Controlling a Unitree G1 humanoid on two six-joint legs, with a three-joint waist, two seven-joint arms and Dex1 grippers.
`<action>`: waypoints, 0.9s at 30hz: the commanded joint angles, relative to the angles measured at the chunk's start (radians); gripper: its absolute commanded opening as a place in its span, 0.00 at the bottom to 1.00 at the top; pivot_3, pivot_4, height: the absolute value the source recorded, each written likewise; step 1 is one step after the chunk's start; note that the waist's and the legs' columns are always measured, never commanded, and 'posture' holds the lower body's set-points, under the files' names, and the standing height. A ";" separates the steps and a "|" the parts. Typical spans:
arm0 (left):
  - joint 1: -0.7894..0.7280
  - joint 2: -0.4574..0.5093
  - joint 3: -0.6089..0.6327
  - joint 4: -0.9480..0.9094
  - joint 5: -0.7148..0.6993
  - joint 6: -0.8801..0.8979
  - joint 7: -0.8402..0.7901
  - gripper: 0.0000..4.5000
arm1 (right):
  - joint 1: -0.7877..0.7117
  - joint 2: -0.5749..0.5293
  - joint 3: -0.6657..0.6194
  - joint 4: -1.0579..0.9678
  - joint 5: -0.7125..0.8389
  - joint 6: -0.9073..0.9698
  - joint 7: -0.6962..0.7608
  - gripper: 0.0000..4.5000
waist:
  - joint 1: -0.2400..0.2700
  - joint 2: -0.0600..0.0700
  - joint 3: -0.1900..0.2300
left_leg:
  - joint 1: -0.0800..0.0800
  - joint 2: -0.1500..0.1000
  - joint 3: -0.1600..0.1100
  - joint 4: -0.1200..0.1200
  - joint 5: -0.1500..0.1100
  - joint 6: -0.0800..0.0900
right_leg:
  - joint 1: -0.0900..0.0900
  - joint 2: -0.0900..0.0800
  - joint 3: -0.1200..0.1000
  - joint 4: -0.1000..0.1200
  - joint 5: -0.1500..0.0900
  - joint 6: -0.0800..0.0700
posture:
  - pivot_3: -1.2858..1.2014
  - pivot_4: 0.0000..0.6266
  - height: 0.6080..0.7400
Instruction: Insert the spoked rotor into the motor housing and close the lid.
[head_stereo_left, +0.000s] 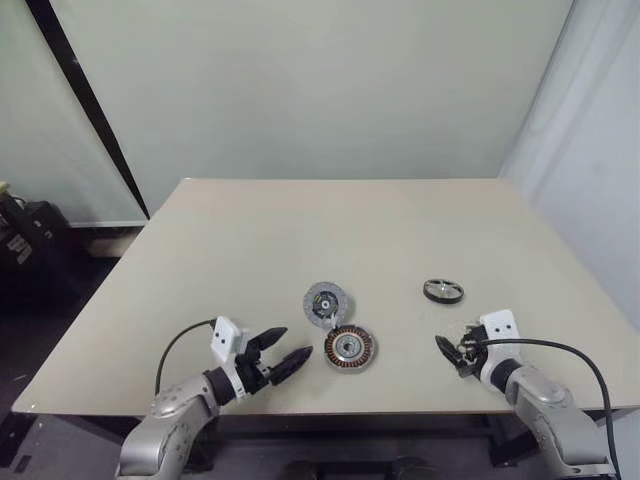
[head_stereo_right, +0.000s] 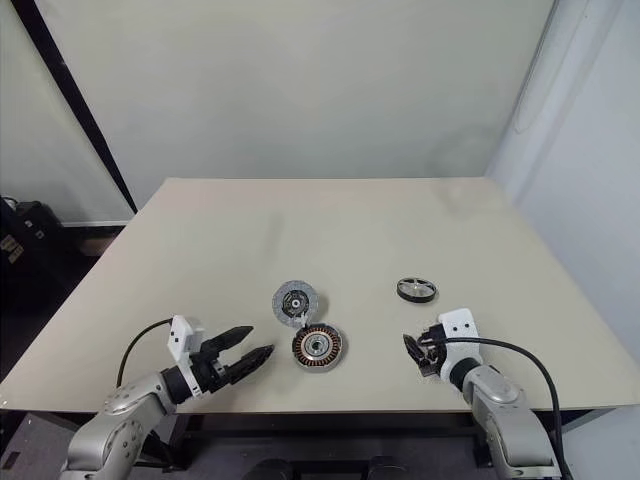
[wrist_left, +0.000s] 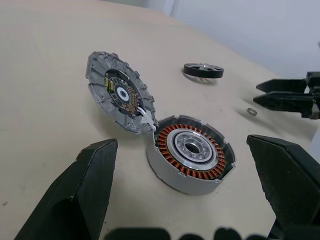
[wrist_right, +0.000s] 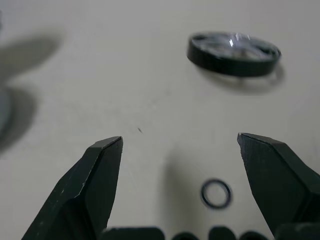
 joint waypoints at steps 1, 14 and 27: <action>-0.024 0.005 -0.005 -0.003 0.006 -0.015 -0.017 0.98 | -0.026 -0.004 -0.005 -0.035 -0.016 0.042 -0.028 0.89 | 0.000 0.000 0.000 | 0.000 0.000 0.000 0.000 0.000 0.000 | 0.000 0.000 0.000 0.000 0.000 0.000 | 0.52 0.00 1.00; -0.049 0.084 -0.063 0.011 0.020 0.047 -0.104 0.98 | -0.044 0.005 0.022 0.049 -0.042 0.117 -0.050 0.89 | -0.001 0.000 0.000 | 0.000 0.000 0.000 -0.001 0.000 0.000 | -0.001 0.000 0.000 0.000 0.000 0.000 | 0.52 0.00 1.00; -0.055 0.181 -0.145 -0.016 0.062 0.069 -0.197 0.98 | -0.061 0.033 -0.016 0.101 -0.040 0.133 -0.074 0.89 | -0.002 -0.001 0.000 | 0.000 0.000 0.000 0.000 0.000 0.000 | 0.000 0.000 0.001 0.000 0.000 0.000 | 0.52 0.00 1.00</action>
